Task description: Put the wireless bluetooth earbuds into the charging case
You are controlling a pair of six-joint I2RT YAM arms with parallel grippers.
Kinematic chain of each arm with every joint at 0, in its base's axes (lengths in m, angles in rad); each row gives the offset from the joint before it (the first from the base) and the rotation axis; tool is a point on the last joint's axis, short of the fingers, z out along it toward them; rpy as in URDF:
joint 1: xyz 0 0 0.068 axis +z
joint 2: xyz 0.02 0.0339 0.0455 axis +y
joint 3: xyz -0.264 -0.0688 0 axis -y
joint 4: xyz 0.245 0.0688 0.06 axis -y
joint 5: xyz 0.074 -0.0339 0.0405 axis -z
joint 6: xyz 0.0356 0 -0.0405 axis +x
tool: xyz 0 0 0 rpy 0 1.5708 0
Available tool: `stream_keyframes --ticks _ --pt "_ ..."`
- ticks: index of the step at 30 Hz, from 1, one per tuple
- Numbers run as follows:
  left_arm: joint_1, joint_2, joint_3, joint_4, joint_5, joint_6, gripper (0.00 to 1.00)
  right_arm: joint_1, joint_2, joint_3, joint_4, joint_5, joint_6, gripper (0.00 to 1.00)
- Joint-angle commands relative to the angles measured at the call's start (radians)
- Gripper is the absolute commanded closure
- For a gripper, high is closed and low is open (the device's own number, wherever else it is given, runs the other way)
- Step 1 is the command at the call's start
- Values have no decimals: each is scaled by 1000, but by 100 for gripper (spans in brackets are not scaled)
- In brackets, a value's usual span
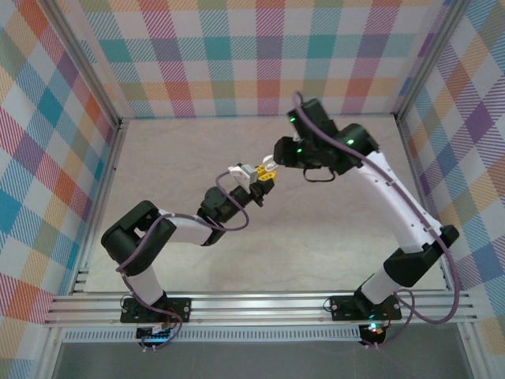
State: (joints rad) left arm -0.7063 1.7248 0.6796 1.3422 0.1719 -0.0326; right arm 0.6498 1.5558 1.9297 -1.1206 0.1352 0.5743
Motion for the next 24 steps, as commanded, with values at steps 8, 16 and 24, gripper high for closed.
stream_keyframes --ticks 8,16,24 --pt "108 -230 34 -358 600 6 100 -203 74 -16 56 -472 -221 73" --pt "107 -362 102 -727 685 174 100 -208 175 -78 94 -741 -224 78" --pt "105 -373 136 -793 665 174 100 -168 158 -137 121 -813 -208 79"
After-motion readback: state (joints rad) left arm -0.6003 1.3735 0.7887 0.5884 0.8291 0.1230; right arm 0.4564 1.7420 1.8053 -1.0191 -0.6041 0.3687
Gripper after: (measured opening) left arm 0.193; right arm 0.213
